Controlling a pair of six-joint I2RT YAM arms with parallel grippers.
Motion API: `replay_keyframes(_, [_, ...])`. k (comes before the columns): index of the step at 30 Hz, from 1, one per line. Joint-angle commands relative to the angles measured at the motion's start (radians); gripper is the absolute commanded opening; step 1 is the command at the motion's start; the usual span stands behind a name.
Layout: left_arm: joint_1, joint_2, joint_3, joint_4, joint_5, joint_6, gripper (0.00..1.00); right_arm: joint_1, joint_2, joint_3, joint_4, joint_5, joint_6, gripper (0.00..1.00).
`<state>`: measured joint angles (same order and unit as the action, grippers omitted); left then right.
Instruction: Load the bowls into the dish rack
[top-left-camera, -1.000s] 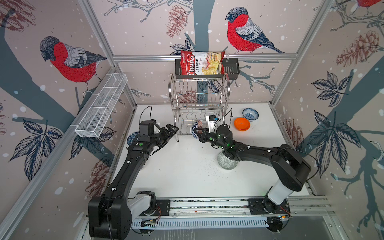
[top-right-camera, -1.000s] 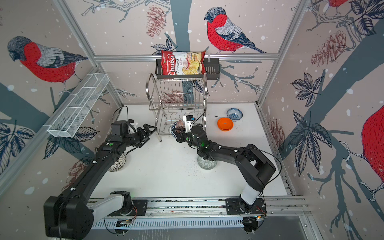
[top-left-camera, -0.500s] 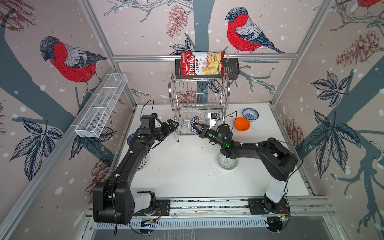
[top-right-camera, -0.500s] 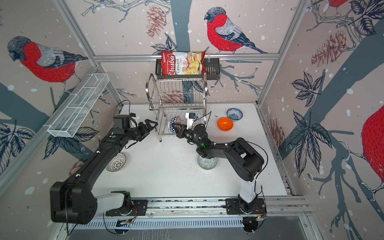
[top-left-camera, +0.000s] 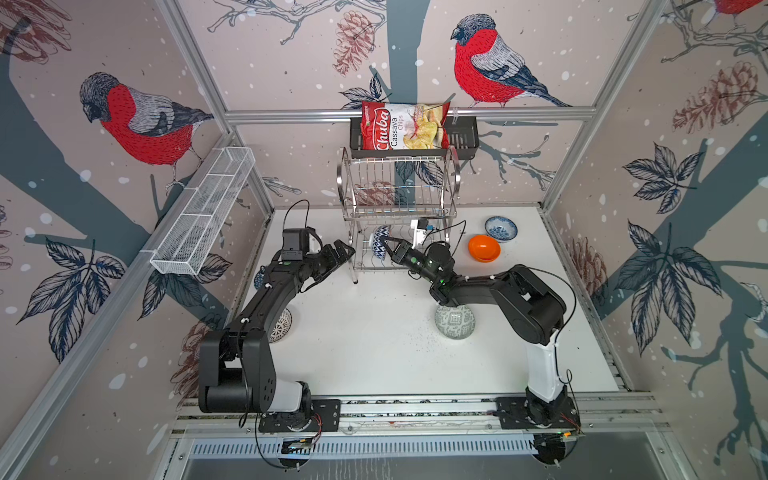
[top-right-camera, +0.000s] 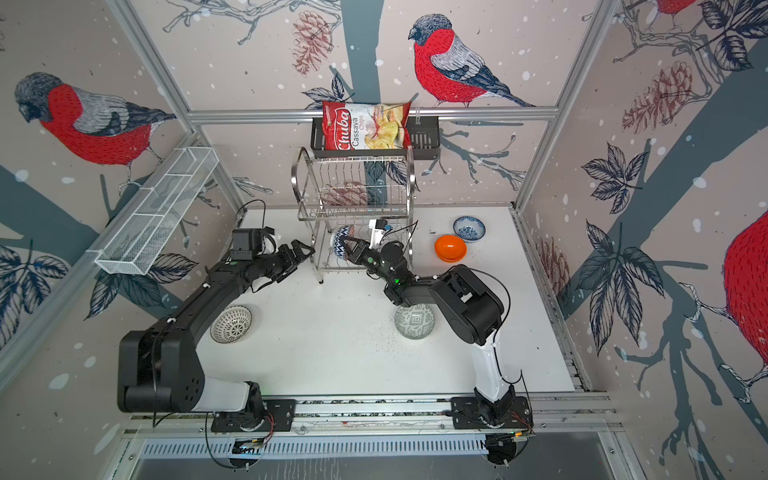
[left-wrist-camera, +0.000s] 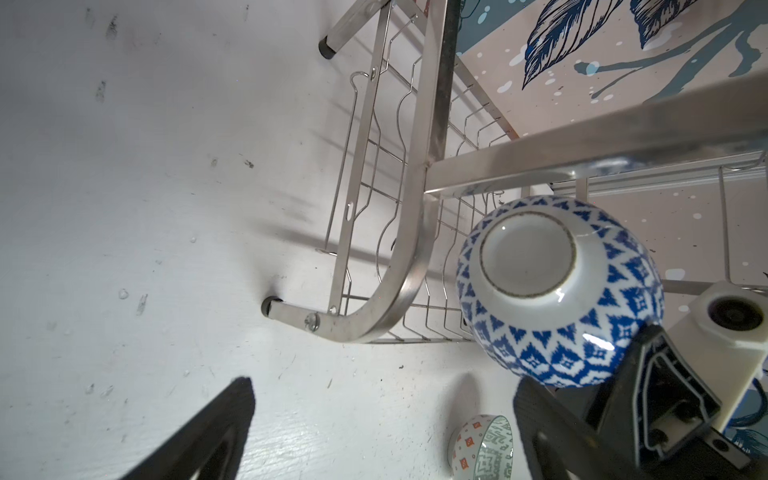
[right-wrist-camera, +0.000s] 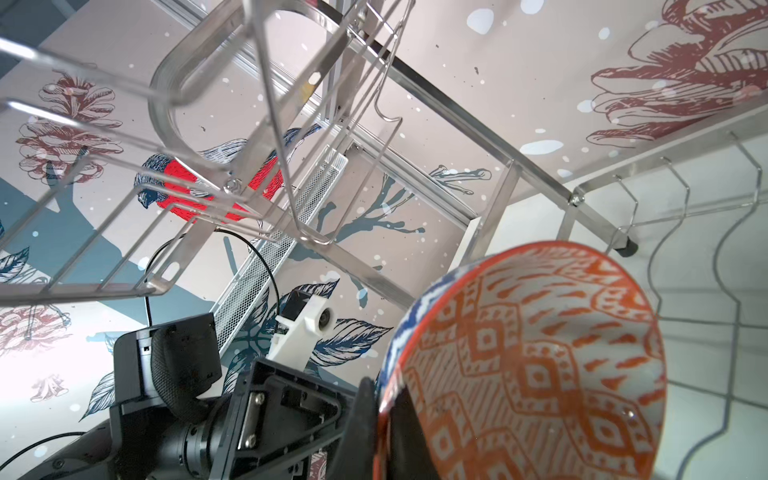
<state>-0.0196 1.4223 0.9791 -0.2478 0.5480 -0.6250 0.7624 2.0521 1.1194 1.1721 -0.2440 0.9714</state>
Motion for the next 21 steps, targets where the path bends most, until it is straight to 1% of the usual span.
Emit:
replay_keyframes(1, [0.002,0.014,0.013,0.04,0.031,0.01,0.98,-0.004,0.028,0.047,0.045,-0.003,0.026,0.0])
replay_keyframes(6, [0.002,0.055,0.013,0.06,0.073,-0.048,0.98,-0.007,0.078,0.118,0.014,0.013,0.066,0.0])
replay_keyframes(11, [0.001,0.105,0.081,0.011,0.098,-0.032,0.98,-0.014,0.125,0.186,-0.005,0.037,0.111,0.0])
replay_keyframes(17, [0.001,0.112,0.082,0.005,0.093,-0.037,0.98,-0.024,0.168,0.269,-0.059,0.02,0.132,0.0])
replay_keyframes(21, [0.0,0.103,0.068,0.006,0.092,-0.038,0.98,-0.033,0.192,0.297,-0.069,0.015,0.155,0.0])
